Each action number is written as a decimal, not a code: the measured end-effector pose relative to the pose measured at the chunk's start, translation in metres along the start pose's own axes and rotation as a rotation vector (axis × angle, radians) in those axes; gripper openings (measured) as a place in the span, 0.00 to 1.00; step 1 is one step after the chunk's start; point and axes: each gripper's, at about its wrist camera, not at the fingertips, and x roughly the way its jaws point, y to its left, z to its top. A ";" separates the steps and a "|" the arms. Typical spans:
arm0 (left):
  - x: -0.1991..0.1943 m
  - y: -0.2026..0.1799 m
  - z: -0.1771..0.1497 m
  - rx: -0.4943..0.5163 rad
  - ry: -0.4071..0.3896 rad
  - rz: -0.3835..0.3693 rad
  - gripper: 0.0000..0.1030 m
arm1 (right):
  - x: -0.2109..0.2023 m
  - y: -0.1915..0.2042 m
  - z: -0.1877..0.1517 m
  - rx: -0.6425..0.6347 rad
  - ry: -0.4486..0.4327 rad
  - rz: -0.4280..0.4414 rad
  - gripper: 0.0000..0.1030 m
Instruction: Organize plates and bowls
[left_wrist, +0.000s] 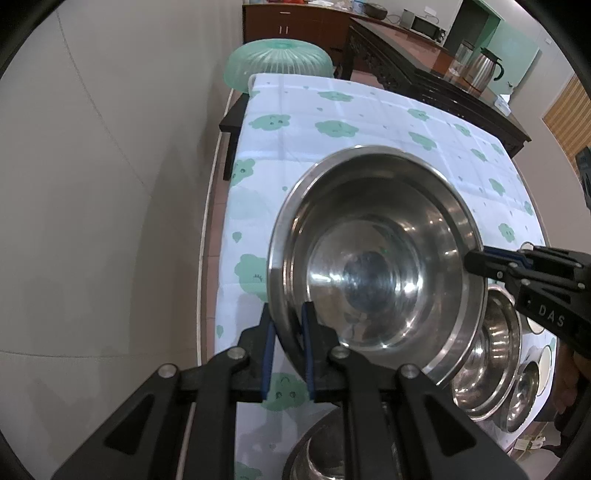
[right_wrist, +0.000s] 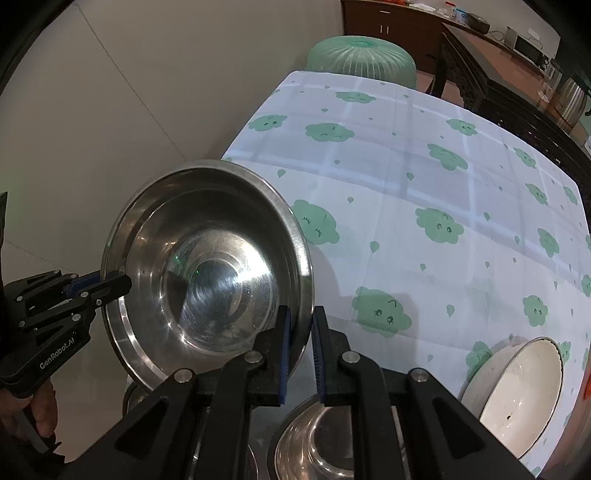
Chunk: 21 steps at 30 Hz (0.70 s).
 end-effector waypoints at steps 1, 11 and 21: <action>-0.001 0.000 -0.002 -0.002 -0.001 0.001 0.10 | -0.001 0.000 -0.001 -0.002 0.000 0.002 0.12; -0.015 -0.007 -0.023 -0.012 -0.008 0.018 0.10 | -0.011 0.004 -0.019 -0.023 0.000 0.015 0.12; -0.028 -0.013 -0.045 -0.030 -0.014 0.039 0.10 | -0.021 0.009 -0.037 -0.048 0.002 0.032 0.12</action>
